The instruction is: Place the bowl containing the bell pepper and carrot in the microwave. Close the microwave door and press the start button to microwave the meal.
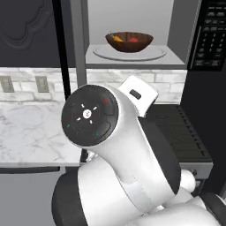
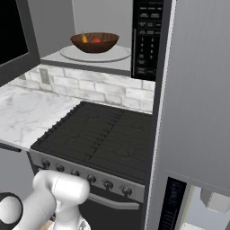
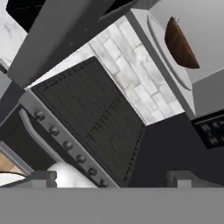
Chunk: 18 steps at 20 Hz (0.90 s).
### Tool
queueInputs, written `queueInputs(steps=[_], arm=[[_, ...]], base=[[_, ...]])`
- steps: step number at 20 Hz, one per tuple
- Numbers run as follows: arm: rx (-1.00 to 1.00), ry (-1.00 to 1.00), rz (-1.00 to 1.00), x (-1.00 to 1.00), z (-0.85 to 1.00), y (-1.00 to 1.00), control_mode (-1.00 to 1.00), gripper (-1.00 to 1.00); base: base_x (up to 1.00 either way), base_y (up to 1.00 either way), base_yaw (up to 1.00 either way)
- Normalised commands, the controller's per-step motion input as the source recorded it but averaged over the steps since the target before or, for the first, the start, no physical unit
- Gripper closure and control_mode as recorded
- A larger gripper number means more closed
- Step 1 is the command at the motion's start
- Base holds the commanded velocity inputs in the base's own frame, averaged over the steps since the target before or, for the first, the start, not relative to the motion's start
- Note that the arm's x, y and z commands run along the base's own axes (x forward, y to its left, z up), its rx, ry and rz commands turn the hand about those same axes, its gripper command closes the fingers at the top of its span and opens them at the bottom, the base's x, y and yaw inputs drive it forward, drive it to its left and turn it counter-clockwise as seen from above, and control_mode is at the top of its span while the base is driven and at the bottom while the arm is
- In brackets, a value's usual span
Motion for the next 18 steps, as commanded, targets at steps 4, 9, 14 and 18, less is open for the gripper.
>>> queueInputs(steps=[4,9,14,18], arm=[[-0.23,-0.07,0.0,-0.02,0.12,0.96,-1.0,-1.0],[-0.22,-0.13,0.0,0.0,0.03,0.9,-1.0,-1.0],[-0.17,-0.15,-0.02,0.0,0.03,0.73,-1.0,-1.0],[-0.14,-0.12,-0.04,0.05,0.0,0.53,-1.0,-1.0]], base=[[0.0,0.0,0.0],[0.0,0.0,0.0],[0.0,0.0,0.0],[0.0,0.0,0.0]])
